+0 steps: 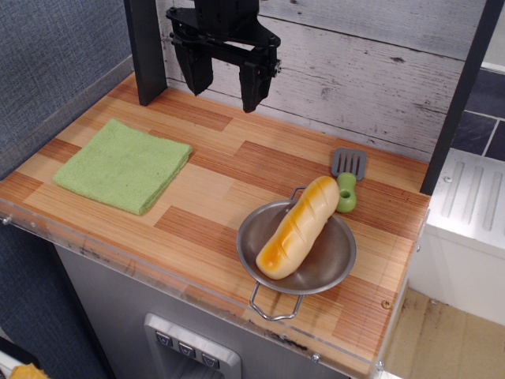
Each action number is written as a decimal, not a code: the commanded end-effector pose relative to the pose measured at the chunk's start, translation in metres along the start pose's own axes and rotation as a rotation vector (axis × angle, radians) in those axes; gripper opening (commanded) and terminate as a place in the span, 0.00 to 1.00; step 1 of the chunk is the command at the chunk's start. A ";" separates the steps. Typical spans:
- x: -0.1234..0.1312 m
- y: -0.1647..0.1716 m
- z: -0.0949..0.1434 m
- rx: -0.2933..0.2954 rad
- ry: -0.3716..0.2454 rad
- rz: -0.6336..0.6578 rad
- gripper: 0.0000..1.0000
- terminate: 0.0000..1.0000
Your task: Place the green cloth on the far edge of the table
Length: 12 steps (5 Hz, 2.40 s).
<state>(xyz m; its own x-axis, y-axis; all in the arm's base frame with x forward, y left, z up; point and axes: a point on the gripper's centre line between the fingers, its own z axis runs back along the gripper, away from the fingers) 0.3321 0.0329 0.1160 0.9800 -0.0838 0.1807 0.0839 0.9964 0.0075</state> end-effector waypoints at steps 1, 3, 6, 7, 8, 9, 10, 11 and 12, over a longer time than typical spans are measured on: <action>0.000 0.000 0.000 0.000 0.000 0.000 1.00 0.00; -0.034 0.061 -0.019 0.069 0.053 0.034 1.00 0.00; -0.061 0.117 -0.049 0.081 0.143 0.068 1.00 0.00; -0.065 0.117 -0.055 0.081 0.151 0.067 1.00 0.00; -0.064 0.114 -0.060 0.089 0.152 0.052 1.00 0.00; -0.063 0.112 -0.063 0.106 0.146 0.038 1.00 0.00; -0.065 0.110 -0.072 0.100 0.140 0.015 1.00 0.00; -0.074 0.111 -0.088 0.091 0.152 -0.029 1.00 0.00; -0.076 0.110 -0.094 0.079 0.158 -0.053 1.00 0.00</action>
<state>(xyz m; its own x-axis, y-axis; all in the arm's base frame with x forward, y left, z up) 0.2878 0.1446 0.0080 0.9913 -0.1301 0.0195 0.1281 0.9882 0.0840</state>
